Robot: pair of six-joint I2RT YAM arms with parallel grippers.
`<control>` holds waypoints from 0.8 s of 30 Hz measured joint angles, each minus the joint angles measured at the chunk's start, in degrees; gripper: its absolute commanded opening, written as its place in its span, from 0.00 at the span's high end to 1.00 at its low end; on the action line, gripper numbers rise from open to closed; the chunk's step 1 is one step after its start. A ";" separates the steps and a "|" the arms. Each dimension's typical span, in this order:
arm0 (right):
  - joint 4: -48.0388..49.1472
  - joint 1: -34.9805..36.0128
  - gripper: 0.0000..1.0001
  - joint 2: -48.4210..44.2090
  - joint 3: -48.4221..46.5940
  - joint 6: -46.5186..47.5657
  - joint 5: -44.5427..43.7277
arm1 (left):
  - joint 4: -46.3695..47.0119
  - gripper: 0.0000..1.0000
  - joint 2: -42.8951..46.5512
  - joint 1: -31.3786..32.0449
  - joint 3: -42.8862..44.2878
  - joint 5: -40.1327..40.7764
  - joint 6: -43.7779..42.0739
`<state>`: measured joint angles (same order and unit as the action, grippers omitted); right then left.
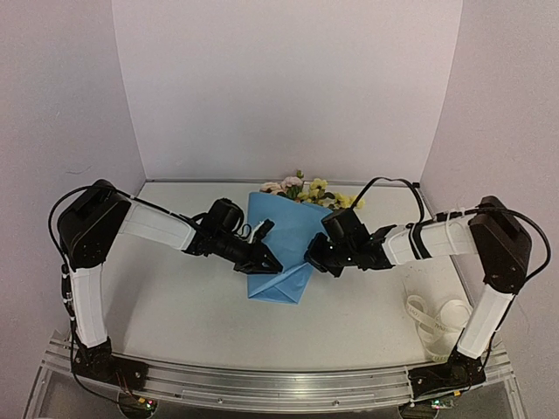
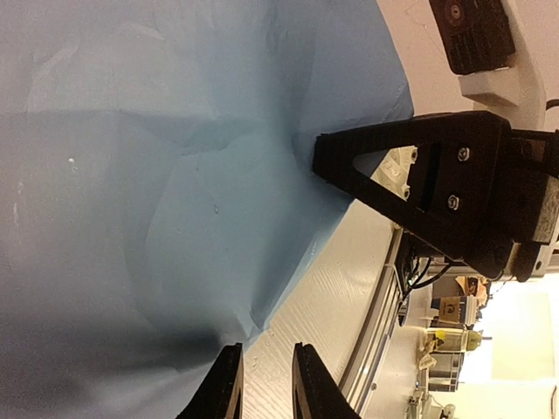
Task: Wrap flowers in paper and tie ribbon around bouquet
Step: Press the fold line of the folded wrapping paper.
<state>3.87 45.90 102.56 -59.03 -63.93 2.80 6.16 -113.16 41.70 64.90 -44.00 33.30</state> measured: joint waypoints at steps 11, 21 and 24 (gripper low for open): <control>4.62 1.02 0.66 -0.04 2.28 3.83 -2.75 | -2.85 0.81 -3.16 0.77 0.02 -1.50 -0.32; 5.40 1.02 0.63 -0.66 4.23 2.13 -0.78 | -3.72 0.81 -4.24 0.89 0.76 -1.51 -0.37; 4.94 1.02 0.74 -0.78 4.83 1.44 -0.27 | -3.75 0.81 -4.37 0.89 0.77 -1.50 -0.37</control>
<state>8.81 46.92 101.78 -54.19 -62.49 2.53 2.42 -117.54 42.59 65.67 -45.50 32.93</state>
